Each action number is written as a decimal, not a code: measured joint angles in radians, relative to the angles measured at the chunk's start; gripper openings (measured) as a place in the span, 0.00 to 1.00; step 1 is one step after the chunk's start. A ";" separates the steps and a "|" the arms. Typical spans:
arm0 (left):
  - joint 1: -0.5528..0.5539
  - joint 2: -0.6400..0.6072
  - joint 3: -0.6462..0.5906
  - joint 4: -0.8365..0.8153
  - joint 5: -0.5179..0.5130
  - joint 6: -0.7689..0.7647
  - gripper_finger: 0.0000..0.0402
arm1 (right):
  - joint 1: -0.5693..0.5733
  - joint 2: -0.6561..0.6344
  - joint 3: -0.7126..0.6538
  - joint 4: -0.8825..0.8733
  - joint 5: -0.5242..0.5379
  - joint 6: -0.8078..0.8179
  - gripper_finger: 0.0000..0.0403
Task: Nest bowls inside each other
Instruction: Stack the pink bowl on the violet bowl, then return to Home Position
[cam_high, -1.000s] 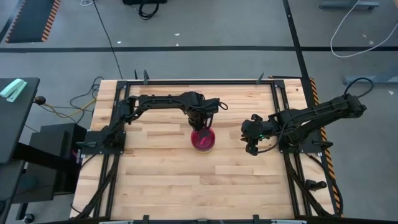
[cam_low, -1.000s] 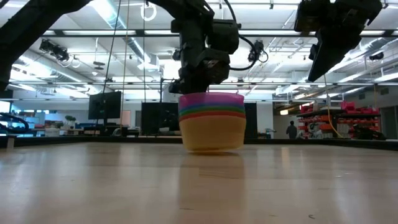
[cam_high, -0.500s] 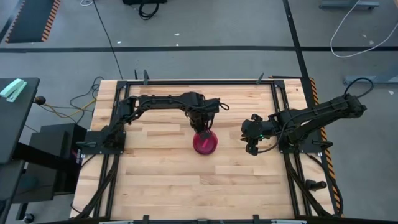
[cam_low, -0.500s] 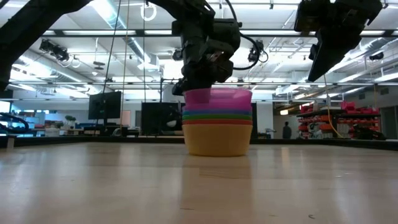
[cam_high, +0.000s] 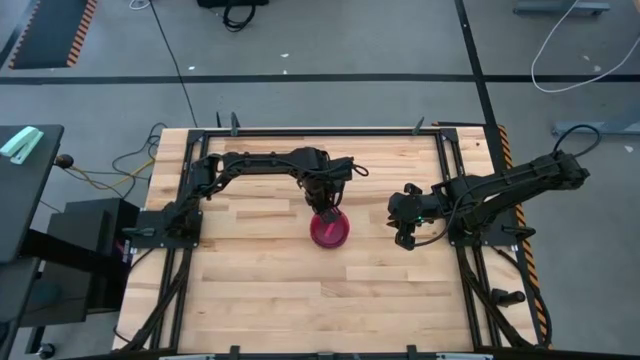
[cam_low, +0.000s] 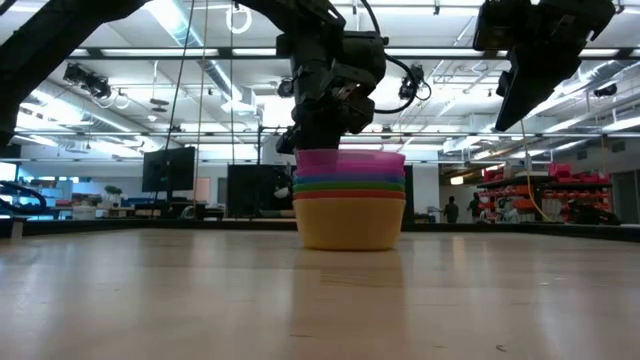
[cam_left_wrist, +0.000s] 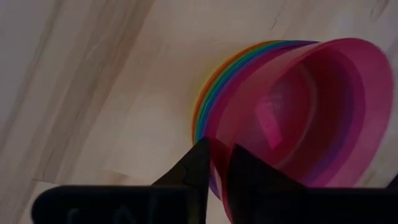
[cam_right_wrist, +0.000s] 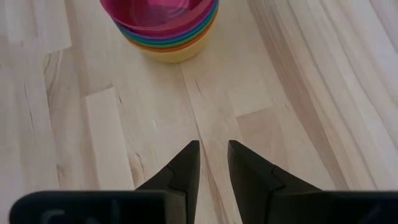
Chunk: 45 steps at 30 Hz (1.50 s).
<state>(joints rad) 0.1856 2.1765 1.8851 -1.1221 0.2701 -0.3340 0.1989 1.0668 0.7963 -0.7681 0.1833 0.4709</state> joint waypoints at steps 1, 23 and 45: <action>0.001 0.000 0.000 0.000 0.000 0.000 0.13 | 0.000 0.000 0.000 0.000 0.000 0.000 0.23; -0.029 0.000 0.332 -0.041 -0.007 0.114 0.21 | 0.000 0.000 0.000 0.000 0.000 0.000 0.23; -0.124 -0.044 0.471 0.014 -0.086 0.278 0.16 | 0.122 -0.076 0.044 0.125 -0.070 -0.089 0.23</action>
<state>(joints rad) 0.0620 2.1327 2.3559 -1.1082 0.1841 -0.0555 0.3209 0.9905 0.8404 -0.6434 0.1137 0.3817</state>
